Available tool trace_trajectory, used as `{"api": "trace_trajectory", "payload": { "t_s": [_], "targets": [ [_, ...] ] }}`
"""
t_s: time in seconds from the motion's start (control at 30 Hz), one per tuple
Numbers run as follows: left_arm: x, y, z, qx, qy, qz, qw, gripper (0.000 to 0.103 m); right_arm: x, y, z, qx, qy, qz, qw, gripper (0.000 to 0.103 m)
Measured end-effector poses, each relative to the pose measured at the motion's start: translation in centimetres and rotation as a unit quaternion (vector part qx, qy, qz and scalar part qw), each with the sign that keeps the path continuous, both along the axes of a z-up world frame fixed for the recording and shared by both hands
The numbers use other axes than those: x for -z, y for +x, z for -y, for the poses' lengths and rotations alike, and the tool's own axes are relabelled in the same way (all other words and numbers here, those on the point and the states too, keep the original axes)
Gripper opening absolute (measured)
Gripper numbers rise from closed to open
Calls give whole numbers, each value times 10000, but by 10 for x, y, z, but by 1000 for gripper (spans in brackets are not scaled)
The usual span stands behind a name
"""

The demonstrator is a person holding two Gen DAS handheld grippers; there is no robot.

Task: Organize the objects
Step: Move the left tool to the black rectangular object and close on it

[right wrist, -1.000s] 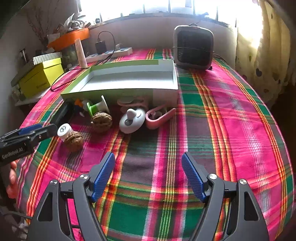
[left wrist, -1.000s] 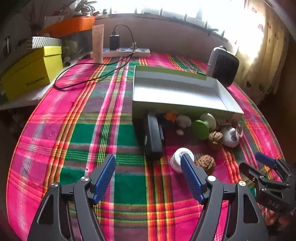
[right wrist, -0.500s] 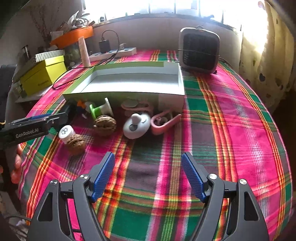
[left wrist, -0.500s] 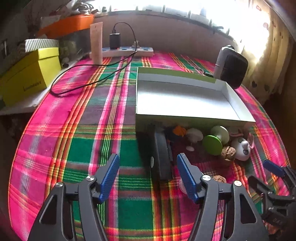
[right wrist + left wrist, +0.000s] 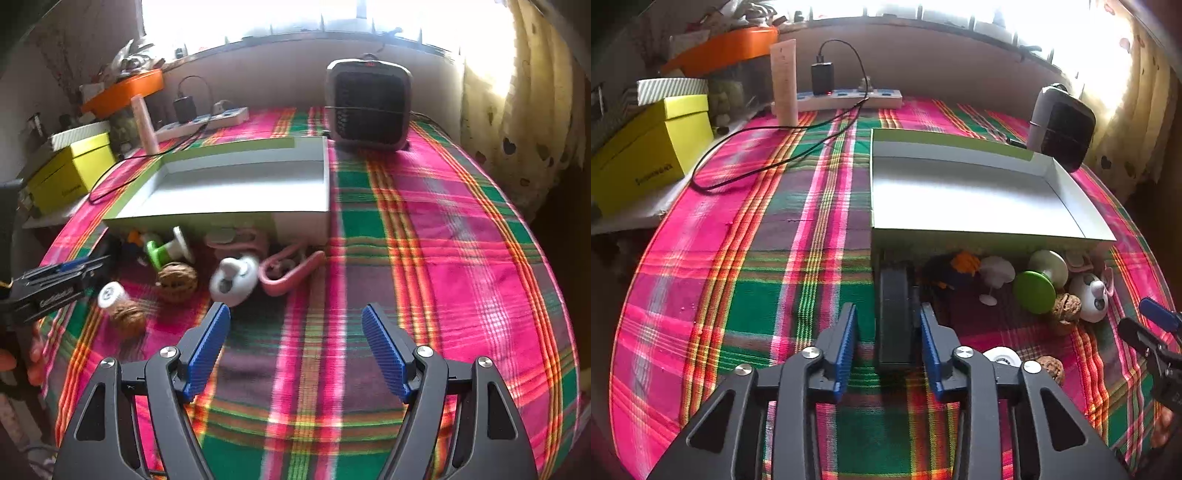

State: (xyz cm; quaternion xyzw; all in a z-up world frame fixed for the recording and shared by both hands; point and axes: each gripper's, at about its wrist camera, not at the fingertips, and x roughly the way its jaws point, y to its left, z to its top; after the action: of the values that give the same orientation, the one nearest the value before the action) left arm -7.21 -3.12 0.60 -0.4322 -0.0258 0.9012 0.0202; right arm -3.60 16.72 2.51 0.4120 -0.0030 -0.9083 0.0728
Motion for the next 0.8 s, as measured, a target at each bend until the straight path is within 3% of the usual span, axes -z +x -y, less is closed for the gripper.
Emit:
{"api": "trace_trajectory", "payload": {
  "t_s": [0.27,0.43,0.53,0.8],
  "targets": [
    [1,3,3,36,-42,-76,10000,21,-2,1,26,-656,-167,37,9977,71],
    [1,5,5,48,-39,-79,9999,21,-1,5,45,-1045,-107,-25,9945,57],
    [0,8,7,40,-25,-72,10000,21,-1,7,56,-1319,-156,-24,9911,53],
    [2,17,11,51,-46,-81,9999,21,6,7,84,-1943,-157,113,9808,51]
  ]
}}
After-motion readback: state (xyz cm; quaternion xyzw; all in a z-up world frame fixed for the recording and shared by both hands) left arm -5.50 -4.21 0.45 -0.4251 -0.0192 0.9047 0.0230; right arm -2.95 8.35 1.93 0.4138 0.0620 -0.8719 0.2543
